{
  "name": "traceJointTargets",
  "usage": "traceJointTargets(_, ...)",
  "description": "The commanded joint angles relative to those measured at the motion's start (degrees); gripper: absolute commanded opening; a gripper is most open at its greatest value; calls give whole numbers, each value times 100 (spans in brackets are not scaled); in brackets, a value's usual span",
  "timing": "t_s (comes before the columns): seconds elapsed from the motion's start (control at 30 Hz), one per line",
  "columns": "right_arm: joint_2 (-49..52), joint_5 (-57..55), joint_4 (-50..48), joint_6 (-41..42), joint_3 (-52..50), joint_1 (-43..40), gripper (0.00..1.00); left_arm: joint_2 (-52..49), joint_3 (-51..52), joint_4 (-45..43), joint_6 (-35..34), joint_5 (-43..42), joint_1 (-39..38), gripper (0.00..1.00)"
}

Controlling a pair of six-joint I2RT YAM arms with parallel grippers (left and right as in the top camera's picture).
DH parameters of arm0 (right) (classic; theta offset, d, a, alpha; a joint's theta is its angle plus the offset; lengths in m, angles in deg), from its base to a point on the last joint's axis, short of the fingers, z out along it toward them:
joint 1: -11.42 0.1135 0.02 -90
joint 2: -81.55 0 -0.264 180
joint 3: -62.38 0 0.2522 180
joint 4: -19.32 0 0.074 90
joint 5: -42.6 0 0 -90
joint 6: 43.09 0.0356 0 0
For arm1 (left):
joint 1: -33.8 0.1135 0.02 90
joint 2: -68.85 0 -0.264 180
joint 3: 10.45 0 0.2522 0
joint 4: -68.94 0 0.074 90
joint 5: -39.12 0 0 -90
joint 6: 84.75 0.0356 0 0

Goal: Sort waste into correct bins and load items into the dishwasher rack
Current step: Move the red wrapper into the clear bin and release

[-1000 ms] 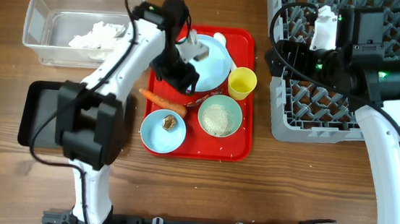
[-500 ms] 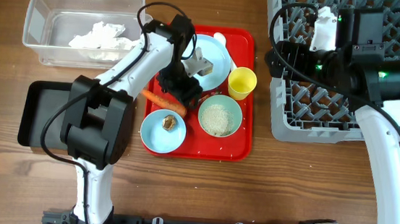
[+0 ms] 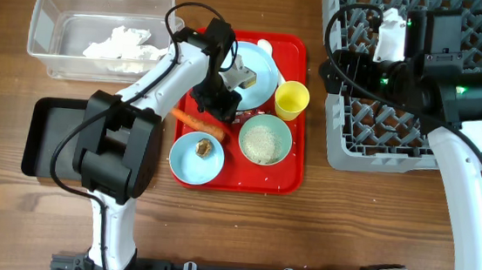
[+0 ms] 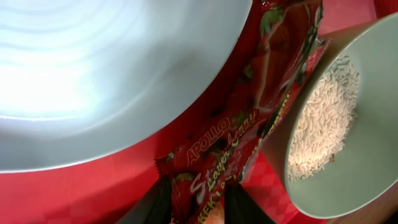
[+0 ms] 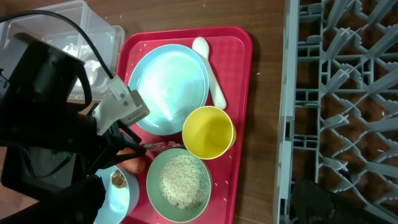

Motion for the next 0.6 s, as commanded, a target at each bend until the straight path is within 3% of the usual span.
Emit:
traceJointTargets(0.0, 59, -118, 22, -66, 136, -26, 100, -4, 173, -28, -111, -90, -68, 21)
traceJointTargets(0.07, 59, -118, 24, -63, 136, -26, 100, -4, 201, -46, -111, -90, -72, 4)
traceJointTargets(0.23, 59, -120, 24, -63, 136, -26, 100, 46, 131, 7, -118, -87, -50, 4)
traceJointTargets(0.57, 59, -118, 4, -63, 136, -26, 100, 616, -1279, 487, -1067, -46, 671, 4)
